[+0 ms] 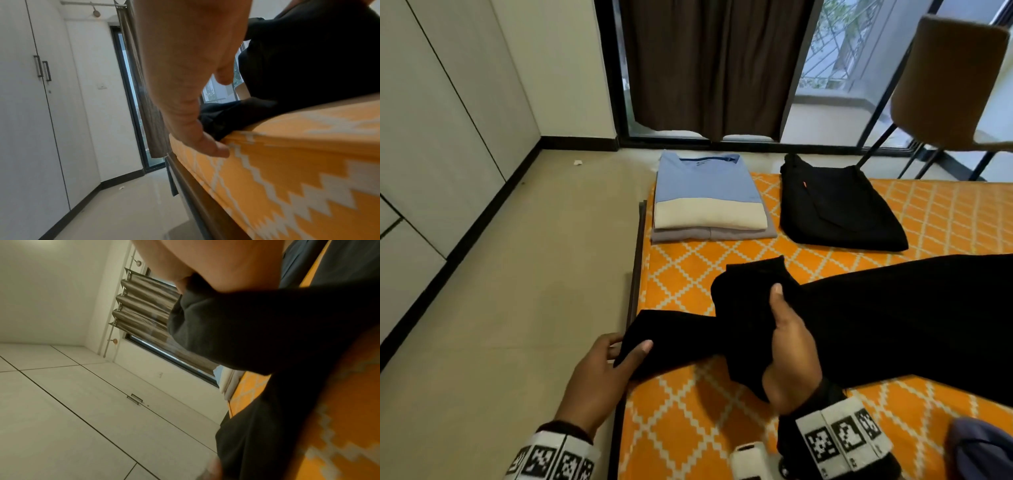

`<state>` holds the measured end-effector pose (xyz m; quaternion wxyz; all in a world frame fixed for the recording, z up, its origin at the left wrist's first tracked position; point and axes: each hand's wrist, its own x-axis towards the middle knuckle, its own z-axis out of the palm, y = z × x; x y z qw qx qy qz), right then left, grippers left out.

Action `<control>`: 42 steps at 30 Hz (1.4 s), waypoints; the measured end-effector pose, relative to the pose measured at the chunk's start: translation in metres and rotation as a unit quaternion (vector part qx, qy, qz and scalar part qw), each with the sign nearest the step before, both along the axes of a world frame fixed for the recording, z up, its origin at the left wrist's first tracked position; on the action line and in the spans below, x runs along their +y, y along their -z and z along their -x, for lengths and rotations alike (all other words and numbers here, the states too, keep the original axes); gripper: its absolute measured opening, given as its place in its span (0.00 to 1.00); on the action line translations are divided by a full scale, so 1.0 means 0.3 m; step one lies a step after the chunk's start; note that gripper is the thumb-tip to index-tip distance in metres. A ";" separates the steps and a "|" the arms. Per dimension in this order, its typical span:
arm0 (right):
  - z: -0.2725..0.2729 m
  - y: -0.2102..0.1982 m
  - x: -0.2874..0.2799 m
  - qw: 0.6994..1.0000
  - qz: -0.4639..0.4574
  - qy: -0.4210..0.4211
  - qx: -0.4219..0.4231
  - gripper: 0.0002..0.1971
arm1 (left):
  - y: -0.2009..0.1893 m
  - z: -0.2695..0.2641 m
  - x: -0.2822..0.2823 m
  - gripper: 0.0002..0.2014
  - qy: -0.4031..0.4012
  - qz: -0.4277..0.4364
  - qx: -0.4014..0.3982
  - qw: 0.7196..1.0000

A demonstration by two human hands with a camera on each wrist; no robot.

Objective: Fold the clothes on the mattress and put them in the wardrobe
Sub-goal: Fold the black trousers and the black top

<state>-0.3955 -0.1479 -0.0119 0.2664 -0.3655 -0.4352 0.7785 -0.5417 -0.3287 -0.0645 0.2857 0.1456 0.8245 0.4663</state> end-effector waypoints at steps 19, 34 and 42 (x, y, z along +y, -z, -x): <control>-0.140 -0.195 0.148 0.972 0.045 0.146 0.177 0.33 | -0.050 0.026 0.017 0.14 -0.148 -0.195 -0.076 0.966; -0.135 -0.212 0.122 0.972 0.072 0.136 0.179 0.29 | -0.067 0.005 0.035 0.18 -0.076 -0.155 0.160 0.972; -0.124 -0.207 0.095 0.977 0.030 0.107 0.182 0.31 | -0.023 0.039 0.015 0.42 -0.039 -0.172 -0.167 0.970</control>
